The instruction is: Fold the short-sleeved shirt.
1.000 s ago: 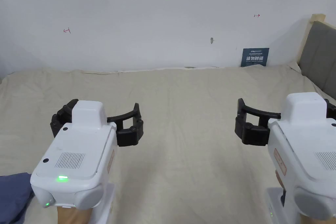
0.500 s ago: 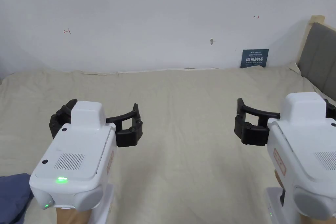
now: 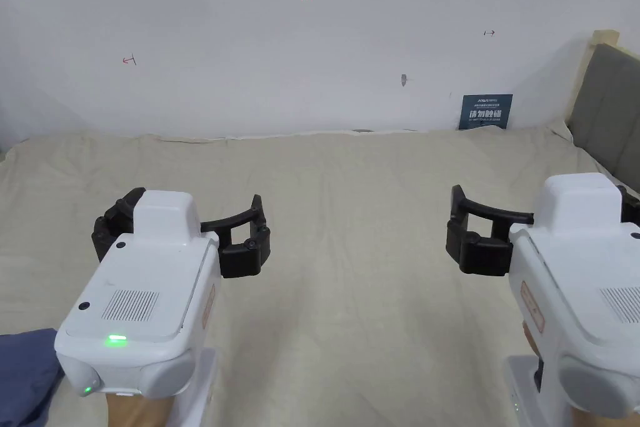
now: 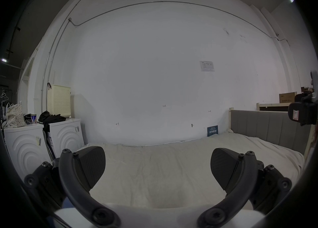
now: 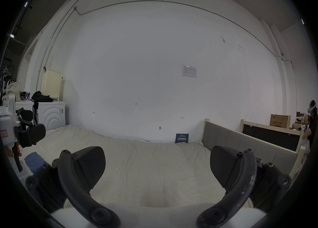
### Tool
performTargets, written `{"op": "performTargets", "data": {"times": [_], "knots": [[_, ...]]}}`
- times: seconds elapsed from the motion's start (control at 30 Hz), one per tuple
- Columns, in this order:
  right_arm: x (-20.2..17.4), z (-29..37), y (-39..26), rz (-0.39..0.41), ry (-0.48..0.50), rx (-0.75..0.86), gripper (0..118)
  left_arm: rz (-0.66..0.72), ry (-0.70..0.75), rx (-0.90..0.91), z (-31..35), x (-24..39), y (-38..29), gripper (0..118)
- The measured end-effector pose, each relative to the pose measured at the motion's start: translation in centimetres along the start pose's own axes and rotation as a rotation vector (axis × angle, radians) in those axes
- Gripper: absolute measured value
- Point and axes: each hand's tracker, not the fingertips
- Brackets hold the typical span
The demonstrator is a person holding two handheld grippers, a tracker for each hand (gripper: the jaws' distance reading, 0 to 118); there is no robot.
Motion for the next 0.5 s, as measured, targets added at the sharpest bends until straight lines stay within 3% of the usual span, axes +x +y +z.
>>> {"op": "performTargets", "data": {"times": [0.5], "knots": [[-0.02, 0.0, 0.19, -0.005, -0.004, 0.0, 118, 0.0, 0.001, -0.002, 0.05, -0.12, -0.07, 118]]}}
